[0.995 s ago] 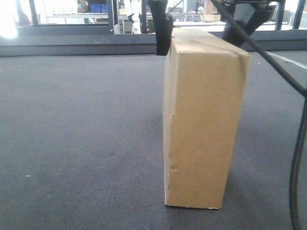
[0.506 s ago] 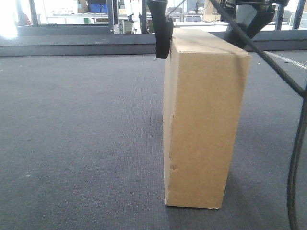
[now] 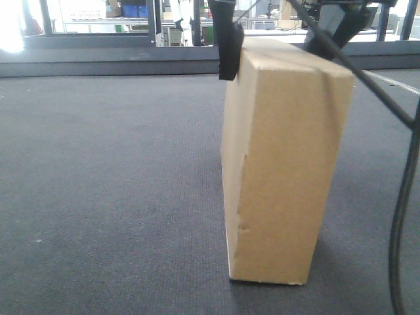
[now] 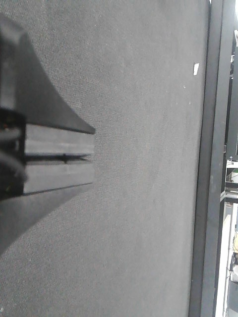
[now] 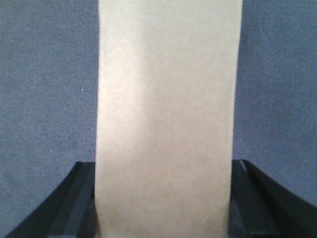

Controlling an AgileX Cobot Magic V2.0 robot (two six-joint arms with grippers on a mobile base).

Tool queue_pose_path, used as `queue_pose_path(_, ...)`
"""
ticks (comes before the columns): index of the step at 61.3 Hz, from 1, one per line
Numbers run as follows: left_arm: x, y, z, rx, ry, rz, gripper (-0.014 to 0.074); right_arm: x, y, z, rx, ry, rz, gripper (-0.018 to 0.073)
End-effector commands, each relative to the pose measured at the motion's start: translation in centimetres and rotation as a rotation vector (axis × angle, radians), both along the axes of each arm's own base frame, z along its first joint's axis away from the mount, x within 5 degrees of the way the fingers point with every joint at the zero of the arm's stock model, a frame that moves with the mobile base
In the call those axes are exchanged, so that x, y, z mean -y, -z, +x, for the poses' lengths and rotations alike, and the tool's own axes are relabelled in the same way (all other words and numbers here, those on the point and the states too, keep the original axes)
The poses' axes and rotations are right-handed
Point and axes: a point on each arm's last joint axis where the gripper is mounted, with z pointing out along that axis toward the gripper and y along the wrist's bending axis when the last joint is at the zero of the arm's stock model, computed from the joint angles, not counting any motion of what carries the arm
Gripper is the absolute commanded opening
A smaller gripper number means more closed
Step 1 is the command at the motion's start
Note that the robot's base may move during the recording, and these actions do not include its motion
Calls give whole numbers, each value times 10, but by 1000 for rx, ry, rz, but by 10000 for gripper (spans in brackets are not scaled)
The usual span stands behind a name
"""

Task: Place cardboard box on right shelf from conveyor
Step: 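Lift the box off the conveyor with the right gripper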

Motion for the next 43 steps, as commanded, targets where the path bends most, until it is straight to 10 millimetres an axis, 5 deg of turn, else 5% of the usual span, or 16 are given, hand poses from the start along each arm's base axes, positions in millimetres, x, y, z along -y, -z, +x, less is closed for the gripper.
queue_pose_path(1,0,-5,0,82,-4,-9,-116,12,-42,-10,137,-3,88,66)
queue_pose_path(17,0,-5,0,82,-4,-9,-116,52,-71,-21,336,-81,114,66)
queue_pose_path(43,0,-5,0,82,-4,-9,-116,150,-59,-52,730,-100,17,66)
